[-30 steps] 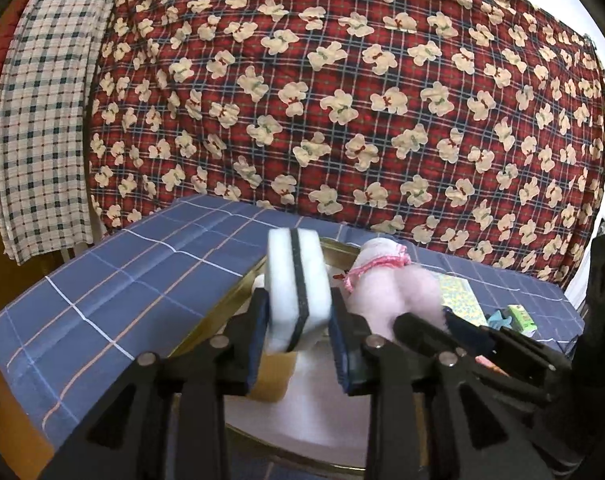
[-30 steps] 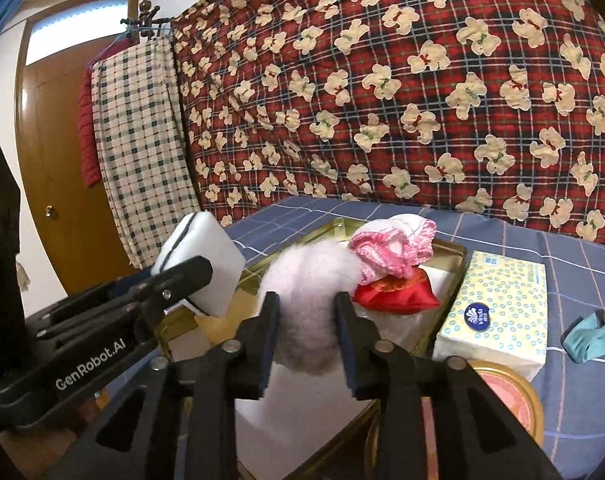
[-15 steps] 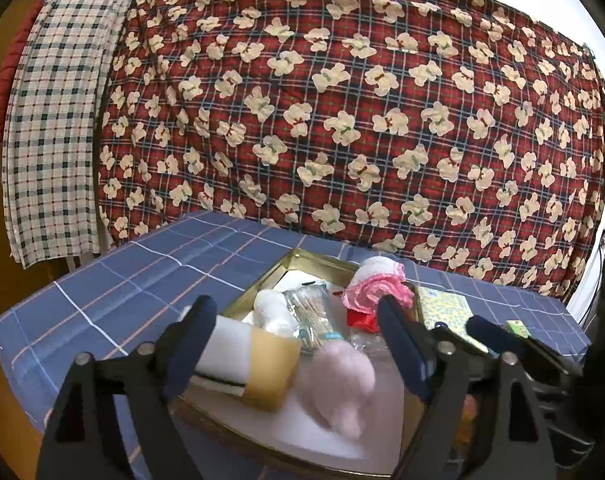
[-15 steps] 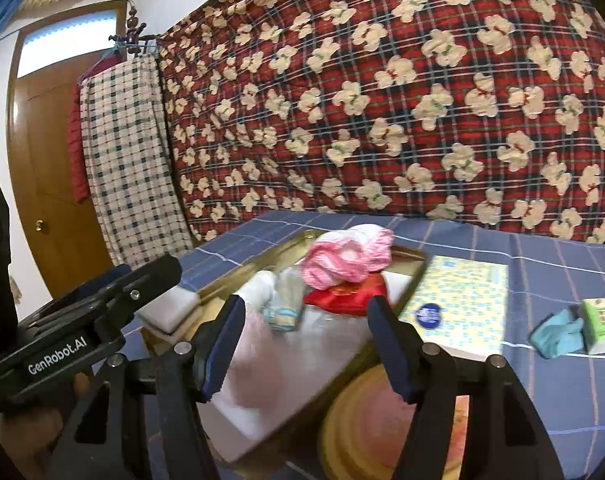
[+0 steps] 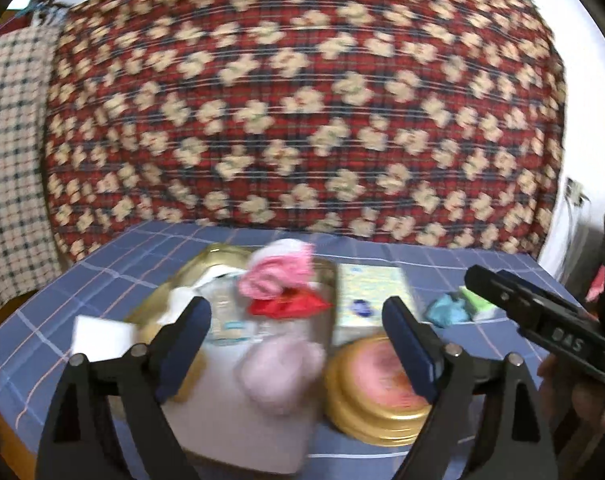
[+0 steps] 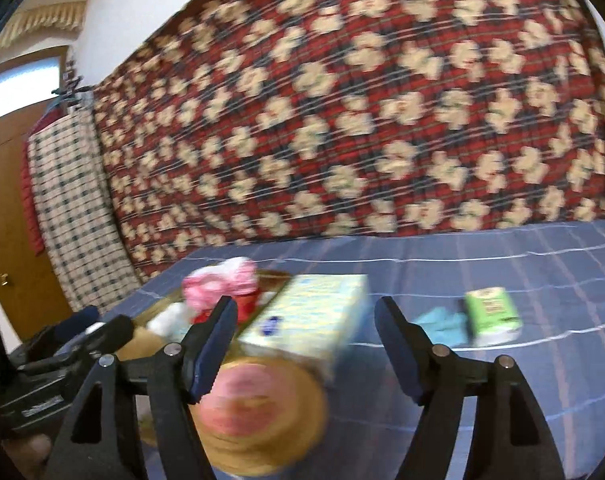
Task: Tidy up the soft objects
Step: 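Open both tools to drop the sponge and pink pad into the tray, then grasp the green tissue pack with the right tool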
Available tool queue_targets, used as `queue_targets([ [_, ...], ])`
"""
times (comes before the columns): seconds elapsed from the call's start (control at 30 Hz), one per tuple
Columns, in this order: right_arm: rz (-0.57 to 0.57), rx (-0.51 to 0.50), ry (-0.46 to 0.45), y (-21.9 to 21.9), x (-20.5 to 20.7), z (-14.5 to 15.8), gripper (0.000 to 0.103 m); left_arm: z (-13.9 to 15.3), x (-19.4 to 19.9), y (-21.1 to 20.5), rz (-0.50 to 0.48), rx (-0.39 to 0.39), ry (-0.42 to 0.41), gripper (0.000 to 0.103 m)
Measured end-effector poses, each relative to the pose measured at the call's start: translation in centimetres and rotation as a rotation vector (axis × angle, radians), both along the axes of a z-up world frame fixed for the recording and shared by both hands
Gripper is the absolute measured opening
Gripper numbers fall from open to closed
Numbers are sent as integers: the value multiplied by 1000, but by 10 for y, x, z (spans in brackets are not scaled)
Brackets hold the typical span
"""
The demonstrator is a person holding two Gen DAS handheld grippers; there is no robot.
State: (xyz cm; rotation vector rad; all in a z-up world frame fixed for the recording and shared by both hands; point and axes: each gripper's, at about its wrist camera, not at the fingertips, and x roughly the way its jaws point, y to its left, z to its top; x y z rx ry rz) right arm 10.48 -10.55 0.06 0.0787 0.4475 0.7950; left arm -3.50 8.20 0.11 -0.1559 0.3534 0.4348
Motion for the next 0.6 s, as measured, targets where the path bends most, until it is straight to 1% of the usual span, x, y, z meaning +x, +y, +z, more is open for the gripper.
queue_targets([
  [0.07, -54, -8, 17, -19, 11, -3, 73, 3, 9, -18, -42, 26, 5, 98],
  [0.1, -85, -12, 28, -28, 17, -5, 73, 4, 15, -27, -72, 33, 9, 98],
  [0.2, -176, -15, 71, -54, 36, -12, 73, 2, 29, -43, -116, 38, 30, 98],
  [0.27, -208, -21, 88, -65, 46, -14, 73, -1, 42, -53, -155, 23, 58, 98],
  [0.4, -264, -55, 103, -82, 65, -19, 73, -1, 60, -69, -180, 50, 83, 98],
  [0.47, -282, -70, 118, -87, 76, -21, 73, 0, 70, -72, -200, 37, 92, 99],
  [0.6, -297, -107, 146, -88, 95, -24, 73, 0, 92, -78, -199, 34, 115, 99],
])
